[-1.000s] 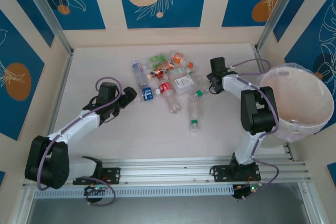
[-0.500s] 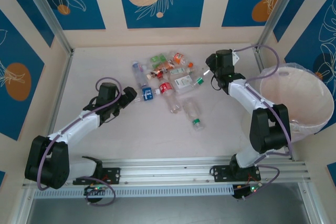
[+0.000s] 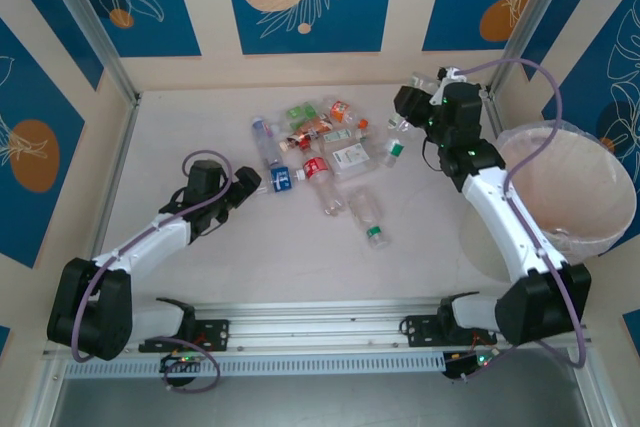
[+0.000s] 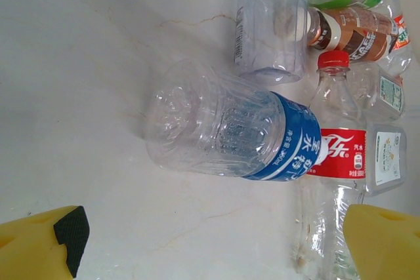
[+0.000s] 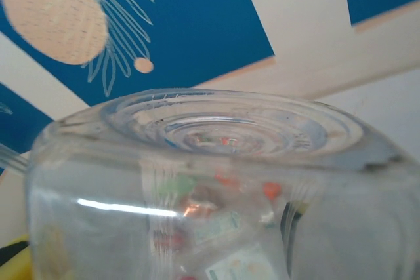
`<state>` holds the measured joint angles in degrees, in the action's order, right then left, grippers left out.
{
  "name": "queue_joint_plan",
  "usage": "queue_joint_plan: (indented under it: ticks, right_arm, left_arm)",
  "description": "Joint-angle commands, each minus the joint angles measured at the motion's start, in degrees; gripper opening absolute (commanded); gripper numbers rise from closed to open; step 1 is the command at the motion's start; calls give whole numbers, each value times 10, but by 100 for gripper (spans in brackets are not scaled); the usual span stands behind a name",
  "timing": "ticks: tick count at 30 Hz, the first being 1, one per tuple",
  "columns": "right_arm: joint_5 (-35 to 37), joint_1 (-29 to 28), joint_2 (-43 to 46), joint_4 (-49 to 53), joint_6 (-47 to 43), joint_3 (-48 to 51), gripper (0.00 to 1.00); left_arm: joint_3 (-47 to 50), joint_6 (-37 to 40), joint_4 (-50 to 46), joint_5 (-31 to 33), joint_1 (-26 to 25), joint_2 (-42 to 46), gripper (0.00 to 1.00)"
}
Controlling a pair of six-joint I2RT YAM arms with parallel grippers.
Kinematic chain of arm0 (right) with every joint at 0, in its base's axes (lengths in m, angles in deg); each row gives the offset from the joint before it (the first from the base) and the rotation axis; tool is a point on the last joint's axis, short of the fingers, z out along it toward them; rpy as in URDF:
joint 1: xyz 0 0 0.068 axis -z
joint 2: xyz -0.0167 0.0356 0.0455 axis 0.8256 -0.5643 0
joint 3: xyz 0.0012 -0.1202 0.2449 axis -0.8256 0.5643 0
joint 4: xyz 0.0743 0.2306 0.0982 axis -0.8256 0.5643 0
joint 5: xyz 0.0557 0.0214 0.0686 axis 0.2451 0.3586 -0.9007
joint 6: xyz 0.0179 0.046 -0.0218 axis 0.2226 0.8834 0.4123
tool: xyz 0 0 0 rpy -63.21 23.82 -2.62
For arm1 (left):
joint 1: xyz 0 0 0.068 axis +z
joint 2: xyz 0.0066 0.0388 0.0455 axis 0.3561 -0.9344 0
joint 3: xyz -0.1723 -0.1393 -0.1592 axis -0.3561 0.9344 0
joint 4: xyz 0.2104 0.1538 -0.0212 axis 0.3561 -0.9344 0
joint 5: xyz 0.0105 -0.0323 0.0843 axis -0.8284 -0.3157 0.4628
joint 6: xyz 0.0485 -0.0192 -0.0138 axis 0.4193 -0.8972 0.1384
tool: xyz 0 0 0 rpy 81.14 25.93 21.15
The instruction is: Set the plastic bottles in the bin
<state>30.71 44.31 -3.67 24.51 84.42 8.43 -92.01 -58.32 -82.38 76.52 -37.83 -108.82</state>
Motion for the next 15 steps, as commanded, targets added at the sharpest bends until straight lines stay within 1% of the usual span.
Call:
queue_joint_plan:
  ticks: [1,5,7,9,12,15]
  right_arm:
    - [-15,8,49,51,-72,-38,37]
    - [-5,30,103,112,-107,-59,37]
    - [-55,51,126,147,-135,-70,37]
    - [-73,72,144,193,-147,-88,37]
    - [-64,100,163,245,-158,-108,35]
    - [-53,123,186,275,-161,-120,35]
  left_arm:
    - [4,-4,21,-13,9,6,100]
    - [4,1,34,-20,9,3,100]
    - [4,5,47,-31,9,-2,100]
    - [2,11,66,-47,8,-9,100]
    - [-9,17,76,-65,8,-23,100]
    - [-22,21,71,-76,8,-35,100]
